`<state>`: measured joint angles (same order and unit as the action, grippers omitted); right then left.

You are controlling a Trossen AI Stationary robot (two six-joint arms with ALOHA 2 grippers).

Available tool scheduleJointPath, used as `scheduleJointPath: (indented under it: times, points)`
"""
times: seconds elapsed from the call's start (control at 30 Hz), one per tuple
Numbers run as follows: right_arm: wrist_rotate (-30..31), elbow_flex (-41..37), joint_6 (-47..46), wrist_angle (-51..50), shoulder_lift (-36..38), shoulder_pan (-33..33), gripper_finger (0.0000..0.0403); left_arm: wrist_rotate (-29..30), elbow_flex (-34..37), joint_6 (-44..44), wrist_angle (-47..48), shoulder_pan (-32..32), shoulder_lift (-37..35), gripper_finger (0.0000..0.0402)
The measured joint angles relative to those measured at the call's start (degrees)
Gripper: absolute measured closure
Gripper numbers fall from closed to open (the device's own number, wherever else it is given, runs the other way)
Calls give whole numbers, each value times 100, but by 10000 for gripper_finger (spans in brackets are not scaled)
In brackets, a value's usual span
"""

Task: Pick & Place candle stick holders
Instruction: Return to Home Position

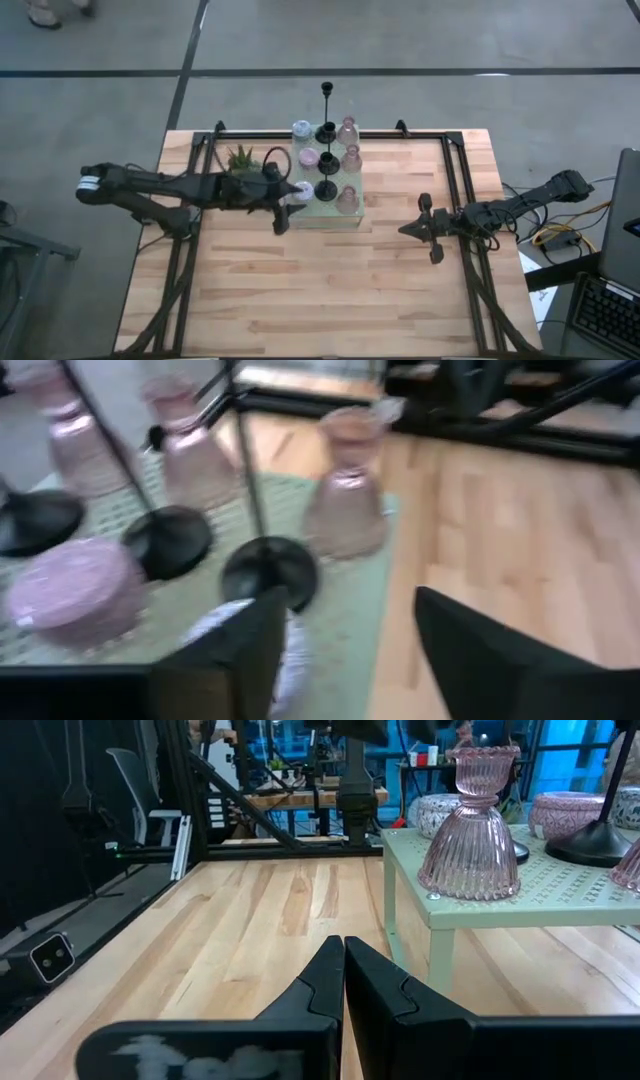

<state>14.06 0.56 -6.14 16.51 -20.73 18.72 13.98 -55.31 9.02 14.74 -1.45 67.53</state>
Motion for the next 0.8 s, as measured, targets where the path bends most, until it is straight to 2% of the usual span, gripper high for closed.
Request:
scheduleJointPath:
  times: [0.3, 0.37, 0.5, 0.63, 0.7, 0.8]
  points:
    - [7, 0, -161, 147, 11, 0, 394, 12, 903, -343, -892, -1004, -624, 383]
    - [56, 0, -154, 184, 49, -1, 394, 37, 1218, -336, -1204, -1184, -800, 392]
    - [99, 0, -145, 229, 254, -2, 394, 155, 1993, -387, -2037, -1475, -1211, 386]
    - [115, 0, -165, 96, 452, -2, 394, 202, 2678, -772, -2142, -1500, -1673, 388]
    - [116, 0, -178, 22, 494, -2, 394, 205, 3074, -645, -2308, -1502, -1887, 390]
    - [115, 0, -185, -4, 495, -2, 394, 156, 3736, -535, -3179, -1504, -2069, 390]
